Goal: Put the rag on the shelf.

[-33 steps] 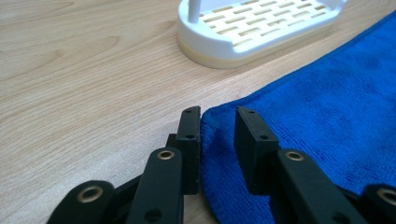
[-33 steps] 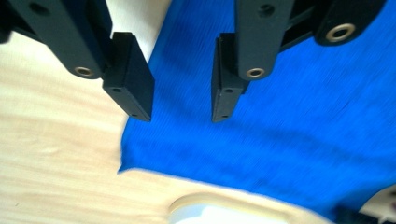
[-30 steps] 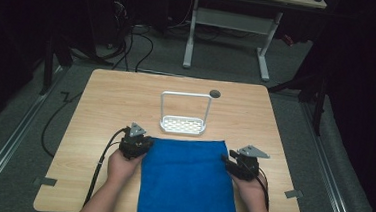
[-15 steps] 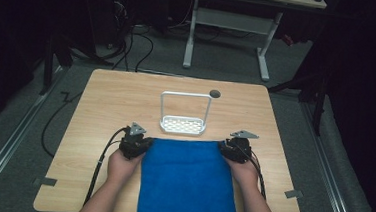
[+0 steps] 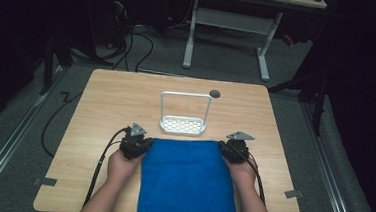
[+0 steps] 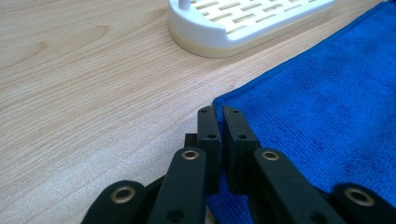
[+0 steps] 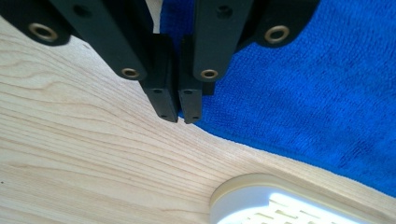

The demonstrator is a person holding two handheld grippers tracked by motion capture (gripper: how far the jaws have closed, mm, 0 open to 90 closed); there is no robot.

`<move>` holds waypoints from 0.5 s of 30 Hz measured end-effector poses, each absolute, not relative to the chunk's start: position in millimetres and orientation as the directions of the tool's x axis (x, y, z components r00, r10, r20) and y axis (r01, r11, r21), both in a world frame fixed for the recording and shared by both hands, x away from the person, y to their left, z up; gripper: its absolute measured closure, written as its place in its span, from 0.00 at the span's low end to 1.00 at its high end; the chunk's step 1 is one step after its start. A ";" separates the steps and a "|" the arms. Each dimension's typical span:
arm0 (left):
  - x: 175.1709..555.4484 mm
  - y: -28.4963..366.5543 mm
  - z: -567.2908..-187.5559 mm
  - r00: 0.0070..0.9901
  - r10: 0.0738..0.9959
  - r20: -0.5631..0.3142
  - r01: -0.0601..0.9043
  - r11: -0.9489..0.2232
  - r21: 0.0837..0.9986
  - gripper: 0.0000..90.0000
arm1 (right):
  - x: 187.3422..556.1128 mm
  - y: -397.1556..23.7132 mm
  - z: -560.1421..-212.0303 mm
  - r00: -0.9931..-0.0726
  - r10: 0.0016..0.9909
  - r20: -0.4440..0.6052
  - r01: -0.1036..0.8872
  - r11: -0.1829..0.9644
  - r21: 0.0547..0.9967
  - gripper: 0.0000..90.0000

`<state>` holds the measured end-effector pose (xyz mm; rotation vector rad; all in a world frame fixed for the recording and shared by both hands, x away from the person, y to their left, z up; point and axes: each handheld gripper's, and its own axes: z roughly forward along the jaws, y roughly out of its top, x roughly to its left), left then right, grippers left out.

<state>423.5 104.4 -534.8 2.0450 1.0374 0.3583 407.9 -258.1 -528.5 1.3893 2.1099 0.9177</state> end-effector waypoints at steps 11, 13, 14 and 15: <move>406.5 110.5 -515.8 0.620 0.782 -0.063 0.454 -0.292 0.842 0.97 | 377.6 -258.8 -512.4 -0.422 0.906 -0.022 0.479 0.244 0.843 0.98; 401.2 111.6 -509.3 0.618 0.784 -0.059 0.431 -0.276 0.859 0.97 | 374.3 -259.5 -509.6 -0.425 0.905 -0.015 0.458 0.230 0.859 0.98; 398.8 112.1 -506.7 0.618 0.784 -0.058 0.419 -0.266 0.868 0.97 | 372.2 -259.3 -507.4 -0.429 0.903 -0.017 0.446 0.228 0.866 0.98; 397.3 112.6 -505.0 0.617 0.785 -0.060 0.414 -0.259 0.873 0.97 | 370.1 -258.9 -505.4 -0.429 0.903 -0.023 0.435 0.229 0.871 0.98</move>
